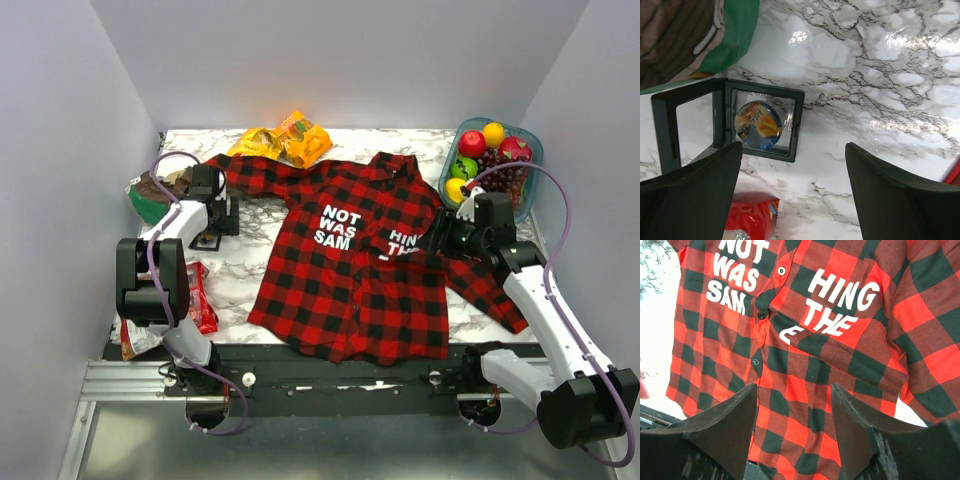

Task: Pin the brooch onto the clothing

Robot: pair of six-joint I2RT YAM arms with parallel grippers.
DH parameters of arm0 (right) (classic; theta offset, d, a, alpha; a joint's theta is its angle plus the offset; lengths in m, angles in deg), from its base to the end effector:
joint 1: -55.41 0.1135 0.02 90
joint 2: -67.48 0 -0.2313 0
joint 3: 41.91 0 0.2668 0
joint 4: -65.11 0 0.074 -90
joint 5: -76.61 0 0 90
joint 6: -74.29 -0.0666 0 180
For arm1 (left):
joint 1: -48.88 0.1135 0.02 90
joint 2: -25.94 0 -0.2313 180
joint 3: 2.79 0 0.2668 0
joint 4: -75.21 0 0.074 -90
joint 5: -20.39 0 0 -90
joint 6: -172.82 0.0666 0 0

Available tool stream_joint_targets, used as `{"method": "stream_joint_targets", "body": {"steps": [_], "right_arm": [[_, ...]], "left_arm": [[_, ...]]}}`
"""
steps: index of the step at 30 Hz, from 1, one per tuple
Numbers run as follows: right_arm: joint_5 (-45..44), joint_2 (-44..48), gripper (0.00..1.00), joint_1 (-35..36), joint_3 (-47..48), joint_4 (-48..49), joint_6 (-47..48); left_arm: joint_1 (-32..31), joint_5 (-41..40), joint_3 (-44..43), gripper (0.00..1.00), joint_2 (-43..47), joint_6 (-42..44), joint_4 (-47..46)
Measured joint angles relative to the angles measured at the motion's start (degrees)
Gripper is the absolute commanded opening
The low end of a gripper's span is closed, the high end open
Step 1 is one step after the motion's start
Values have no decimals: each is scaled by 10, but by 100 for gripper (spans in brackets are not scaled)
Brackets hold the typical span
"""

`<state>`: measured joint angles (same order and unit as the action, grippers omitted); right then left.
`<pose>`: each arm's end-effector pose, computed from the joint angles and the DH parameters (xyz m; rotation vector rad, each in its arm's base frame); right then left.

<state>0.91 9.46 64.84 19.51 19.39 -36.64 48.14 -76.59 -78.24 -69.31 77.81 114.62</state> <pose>0.2600 0.0599 0.2322 0.1055 2.3439 0.5547 0.3640 0.0034 0.1331 -0.1403 2.5931 0.1223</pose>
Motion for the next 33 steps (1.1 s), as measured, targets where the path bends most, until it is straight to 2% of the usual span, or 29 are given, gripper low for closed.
{"method": "stream_joint_targets", "body": {"steps": [6,20,23,33], "right_arm": [[0,10,68,0,-11,-2,0],[0,22,68,0,-17,-6,-5],[0,27,68,0,-17,-6,-6],[0,34,68,0,-20,-12,-15]], "left_arm": [[19,0,-31,90,-41,19,-2],[31,-8,-33,90,-80,24,-2],[33,-8,-33,88,-80,24,-2],[33,-8,-33,73,-81,24,-2]]}}
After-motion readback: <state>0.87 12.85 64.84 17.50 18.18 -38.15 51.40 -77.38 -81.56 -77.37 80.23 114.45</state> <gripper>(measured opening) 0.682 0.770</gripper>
